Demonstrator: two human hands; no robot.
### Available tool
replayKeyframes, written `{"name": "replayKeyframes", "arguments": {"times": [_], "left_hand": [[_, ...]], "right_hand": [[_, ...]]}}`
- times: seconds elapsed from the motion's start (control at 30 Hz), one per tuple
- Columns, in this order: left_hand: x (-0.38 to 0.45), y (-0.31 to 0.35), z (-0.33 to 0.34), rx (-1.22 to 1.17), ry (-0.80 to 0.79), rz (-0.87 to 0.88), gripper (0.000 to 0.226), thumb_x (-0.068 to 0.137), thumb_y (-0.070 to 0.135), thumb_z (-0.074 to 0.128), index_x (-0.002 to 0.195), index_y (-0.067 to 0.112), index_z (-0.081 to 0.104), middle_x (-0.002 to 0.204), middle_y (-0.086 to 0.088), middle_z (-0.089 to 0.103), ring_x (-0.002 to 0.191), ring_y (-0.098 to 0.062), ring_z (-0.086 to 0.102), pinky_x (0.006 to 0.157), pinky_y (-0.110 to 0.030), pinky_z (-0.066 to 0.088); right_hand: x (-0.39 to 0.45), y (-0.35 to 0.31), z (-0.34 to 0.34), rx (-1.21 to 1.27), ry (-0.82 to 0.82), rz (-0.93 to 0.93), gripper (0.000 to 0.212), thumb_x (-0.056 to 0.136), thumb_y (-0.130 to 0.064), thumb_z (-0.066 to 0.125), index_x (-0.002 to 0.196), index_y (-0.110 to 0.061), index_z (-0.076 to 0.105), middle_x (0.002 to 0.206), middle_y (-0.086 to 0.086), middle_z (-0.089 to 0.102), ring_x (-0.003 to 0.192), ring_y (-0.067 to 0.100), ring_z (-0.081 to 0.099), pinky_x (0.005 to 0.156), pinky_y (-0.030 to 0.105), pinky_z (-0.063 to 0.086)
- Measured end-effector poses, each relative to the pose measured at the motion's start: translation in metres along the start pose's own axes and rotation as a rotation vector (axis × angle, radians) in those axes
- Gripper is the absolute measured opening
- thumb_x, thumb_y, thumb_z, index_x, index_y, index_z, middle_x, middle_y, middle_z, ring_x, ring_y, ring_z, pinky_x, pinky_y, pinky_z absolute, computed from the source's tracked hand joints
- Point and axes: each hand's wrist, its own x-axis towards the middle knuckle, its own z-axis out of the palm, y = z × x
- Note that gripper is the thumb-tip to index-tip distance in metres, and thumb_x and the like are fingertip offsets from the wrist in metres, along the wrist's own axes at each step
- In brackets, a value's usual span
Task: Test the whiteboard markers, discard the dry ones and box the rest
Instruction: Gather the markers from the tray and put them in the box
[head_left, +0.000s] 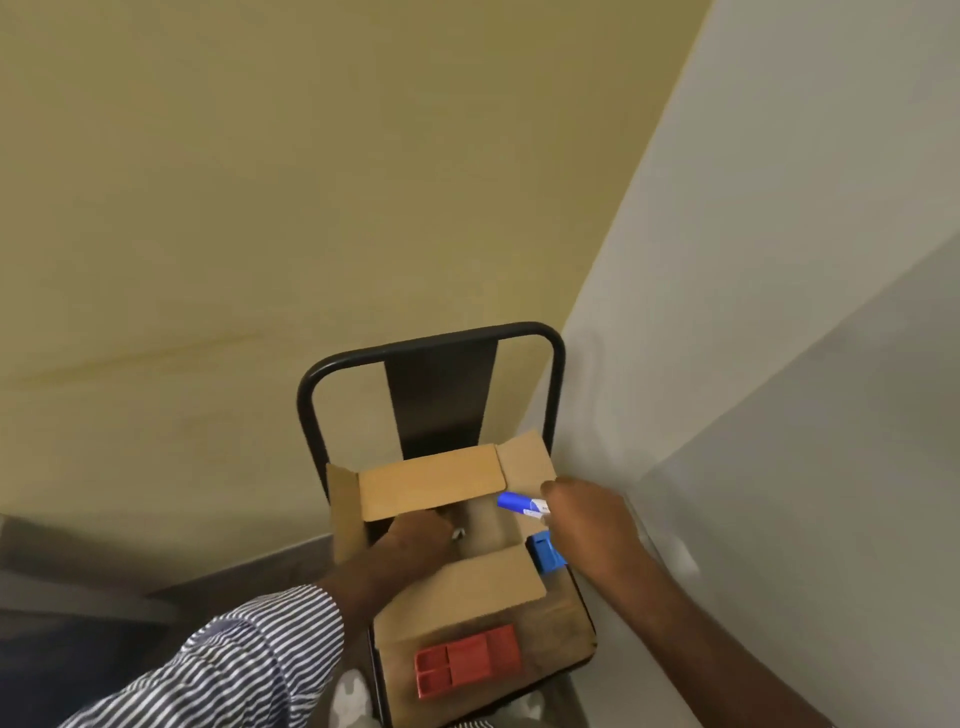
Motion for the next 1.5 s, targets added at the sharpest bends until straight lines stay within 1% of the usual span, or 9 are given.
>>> {"name": "replayKeyframes", "arguments": {"times": [0.5,0.7,0.83,0.9,1.0,1.1,1.23,1.33,1.5], "left_hand": [[0.025,0.001,0.042,-0.044,0.073,-0.069,0.047,0.109,0.045,0.029,0.13,0.014,0.056,0.137,-0.007,0.061,0.127,-0.022,0.056,0.11,-0.031,0.036],[0.016,0.008,0.027,-0.471,0.049,-0.025,0.035,0.107,0.037,0.043,0.128,0.017,0.061,0.128,-0.003,0.066,0.119,-0.02,0.061,0.101,-0.027,0.044],[-0.015,0.012,0.01,-0.668,0.187,0.168,0.03,0.105,0.036,0.049,0.128,0.024,0.063,0.122,0.012,0.062,0.11,-0.002,0.058,0.081,0.0,0.035],[-0.031,0.012,0.006,-0.709,0.255,0.322,0.032,0.104,0.052,0.038,0.124,0.036,0.058,0.119,0.02,0.059,0.103,0.006,0.056,0.085,-0.004,0.036],[-0.045,0.016,-0.001,-0.918,0.34,0.409,0.022,0.107,0.042,0.038,0.112,0.035,0.058,0.095,0.012,0.066,0.093,-0.011,0.064,0.083,-0.021,0.048],[-0.057,0.023,-0.017,-1.13,0.496,0.387,0.025,0.106,0.035,0.038,0.114,0.027,0.06,0.082,0.007,0.062,0.078,-0.017,0.062,0.072,-0.033,0.052],[-0.069,0.032,-0.046,-1.434,0.574,0.305,0.022,0.099,0.038,0.052,0.112,0.023,0.062,0.08,0.019,0.061,0.071,-0.004,0.057,0.06,-0.016,0.045],[-0.071,0.035,-0.062,-1.544,0.591,0.238,0.03,0.094,0.036,0.059,0.117,0.017,0.065,0.092,0.005,0.067,0.07,-0.009,0.057,0.056,-0.013,0.045],[-0.069,0.039,-0.078,-1.573,0.569,0.262,0.023,0.095,0.023,0.065,0.114,0.011,0.072,0.095,-0.004,0.073,0.06,-0.007,0.056,0.051,-0.009,0.043]], "right_hand": [[-0.055,0.003,0.019,0.335,0.083,0.161,0.024,0.099,-0.038,0.058,0.119,-0.025,0.06,0.111,-0.004,0.066,0.095,0.015,0.064,0.078,0.03,0.051],[-0.056,0.004,0.014,0.428,0.165,0.147,0.026,0.099,-0.039,0.059,0.123,-0.028,0.061,0.111,-0.005,0.066,0.09,0.011,0.059,0.071,0.024,0.04],[-0.051,0.004,0.011,0.502,0.214,0.127,0.025,0.097,-0.039,0.062,0.119,-0.026,0.065,0.107,-0.004,0.069,0.093,0.014,0.063,0.075,0.027,0.05],[-0.049,0.002,0.01,0.543,0.234,0.13,0.022,0.097,-0.038,0.063,0.116,-0.026,0.067,0.103,-0.003,0.069,0.089,0.014,0.064,0.075,0.031,0.053],[-0.045,-0.003,0.007,0.615,0.296,0.136,0.016,0.098,-0.036,0.064,0.11,-0.026,0.068,0.095,-0.007,0.068,0.082,0.013,0.062,0.07,0.029,0.05],[-0.044,-0.009,0.002,0.703,0.354,0.157,0.014,0.097,-0.034,0.067,0.107,-0.025,0.07,0.088,-0.013,0.063,0.077,0.007,0.059,0.062,0.019,0.043],[-0.048,-0.017,-0.006,0.822,0.419,0.205,0.011,0.095,-0.033,0.07,0.103,-0.026,0.071,0.089,-0.011,0.068,0.081,0.008,0.065,0.066,0.031,0.054],[-0.056,-0.022,-0.009,0.876,0.453,0.244,0.005,0.094,-0.031,0.071,0.097,-0.026,0.071,0.085,-0.01,0.069,0.08,0.011,0.067,0.067,0.036,0.055],[-0.075,-0.027,-0.008,0.918,0.49,0.323,0.01,0.093,-0.029,0.073,0.101,-0.023,0.073,0.087,-0.011,0.07,0.082,0.004,0.065,0.064,0.022,0.049]]}}
